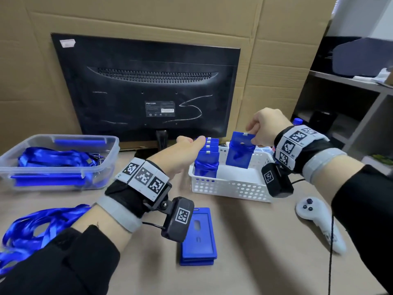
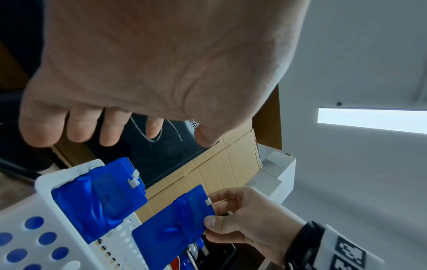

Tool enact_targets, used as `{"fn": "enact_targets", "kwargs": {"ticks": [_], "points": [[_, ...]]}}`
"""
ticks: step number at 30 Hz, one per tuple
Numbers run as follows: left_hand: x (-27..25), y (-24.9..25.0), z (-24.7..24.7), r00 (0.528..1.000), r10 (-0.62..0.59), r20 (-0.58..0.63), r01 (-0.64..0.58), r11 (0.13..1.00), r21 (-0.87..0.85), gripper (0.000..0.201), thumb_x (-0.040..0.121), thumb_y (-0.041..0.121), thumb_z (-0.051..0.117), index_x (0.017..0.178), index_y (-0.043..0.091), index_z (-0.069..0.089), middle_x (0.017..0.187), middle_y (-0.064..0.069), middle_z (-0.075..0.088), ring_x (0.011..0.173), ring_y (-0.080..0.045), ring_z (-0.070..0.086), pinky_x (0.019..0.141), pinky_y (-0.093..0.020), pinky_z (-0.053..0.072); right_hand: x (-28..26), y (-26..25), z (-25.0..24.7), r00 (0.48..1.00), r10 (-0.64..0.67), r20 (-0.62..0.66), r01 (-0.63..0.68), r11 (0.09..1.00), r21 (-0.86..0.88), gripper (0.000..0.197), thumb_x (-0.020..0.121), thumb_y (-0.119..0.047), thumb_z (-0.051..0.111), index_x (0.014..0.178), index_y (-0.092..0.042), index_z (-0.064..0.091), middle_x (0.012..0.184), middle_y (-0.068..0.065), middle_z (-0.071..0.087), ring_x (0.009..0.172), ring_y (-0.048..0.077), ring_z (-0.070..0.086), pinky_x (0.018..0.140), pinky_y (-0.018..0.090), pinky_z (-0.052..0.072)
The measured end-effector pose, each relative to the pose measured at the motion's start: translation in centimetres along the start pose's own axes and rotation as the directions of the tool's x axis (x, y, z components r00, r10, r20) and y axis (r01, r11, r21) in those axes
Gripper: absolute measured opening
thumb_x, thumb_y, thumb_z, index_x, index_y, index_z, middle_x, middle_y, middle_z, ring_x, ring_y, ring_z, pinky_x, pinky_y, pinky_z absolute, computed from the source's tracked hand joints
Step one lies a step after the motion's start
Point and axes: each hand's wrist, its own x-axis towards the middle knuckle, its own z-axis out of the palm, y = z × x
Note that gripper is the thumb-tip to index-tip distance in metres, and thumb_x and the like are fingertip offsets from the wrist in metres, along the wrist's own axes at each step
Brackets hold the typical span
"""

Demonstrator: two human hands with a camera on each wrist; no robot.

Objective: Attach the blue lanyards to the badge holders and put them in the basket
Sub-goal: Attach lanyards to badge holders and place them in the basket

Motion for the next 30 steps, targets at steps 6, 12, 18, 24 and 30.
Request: {"fn": "enact_targets", "kwargs": {"ticks": [6, 12, 18, 24, 30], "points": [[2.9, -0.8, -0.1, 0.997, -0.07, 0.028, 0.07, 0.997, -0.011, 0.087, 0.089, 0.083, 0.034, 0.154, 0.026, 0.031, 0.133, -0.005, 0.058, 0.129, -0.026, 0.056, 0.11, -0.047, 0.048, 3.5, 0.1, 3.2, 0.995, 0.043, 0.095, -0.037, 0.997, -0.061, 0.03, 0.074, 0.001, 0.081, 0.071, -0.027, 0.07, 0.091, 0.0, 0.077, 0.081, 0.025, 0.075, 0.07, 0.032, 0.063], [4.3, -0.8, 0.2, 0.994, -0.098, 0.055, 0.104, 0.988, -0.111, 0.073, 0.101, 0.071, 0.035, 0.156, 0.023, 0.031, 0.11, 0.01, 0.049, 0.123, -0.02, 0.05, 0.111, -0.047, 0.049, 5.4, 0.1, 4.9, 0.988, 0.069, 0.142, -0.063, 0.997, -0.046, 0.029, 0.073, 0.002, 0.082, 0.072, -0.025, 0.073, 0.09, 0.0, 0.077, 0.078, 0.026, 0.077, 0.074, 0.039, 0.067], [4.9, -0.7, 0.4, 0.989, -0.127, 0.078, 0.137, 0.98, -0.142, 0.072, 0.102, 0.07, 0.036, 0.156, 0.022, 0.031, 0.107, 0.009, 0.051, 0.107, -0.013, 0.054, 0.112, -0.048, 0.048, 5.9, 0.3, 5.8, 0.983, 0.098, 0.154, -0.098, 0.995, -0.009, 0.027, 0.072, 0.003, 0.083, 0.077, -0.024, 0.077, 0.082, 0.001, 0.077, 0.075, 0.025, 0.077, 0.066, 0.034, 0.065], [4.4, -0.5, 0.6, 0.989, -0.125, 0.076, 0.135, 0.981, -0.137, 0.064, 0.107, 0.062, 0.034, 0.155, 0.021, 0.032, 0.099, 0.011, 0.05, 0.083, -0.003, 0.056, 0.088, -0.035, 0.059, 6.2, 0.5, 6.3, 0.979, 0.106, 0.174, -0.116, 0.992, 0.052, 0.027, 0.07, 0.002, 0.089, 0.08, -0.021, 0.078, 0.082, 0.004, 0.077, 0.07, 0.026, 0.078, 0.069, 0.041, 0.067], [4.1, -0.4, 0.8, 0.989, -0.125, 0.083, 0.136, 0.98, -0.147, 0.063, 0.107, 0.061, 0.034, 0.156, 0.021, 0.031, 0.096, 0.009, 0.051, 0.08, -0.005, 0.059, 0.081, -0.033, 0.058, 6.3, 0.6, 6.5, 0.978, 0.097, 0.185, -0.107, 0.993, 0.044, 0.029, 0.068, -0.002, 0.091, 0.082, -0.022, 0.076, 0.085, 0.006, 0.076, 0.07, 0.027, 0.077, 0.067, 0.042, 0.067]]}}
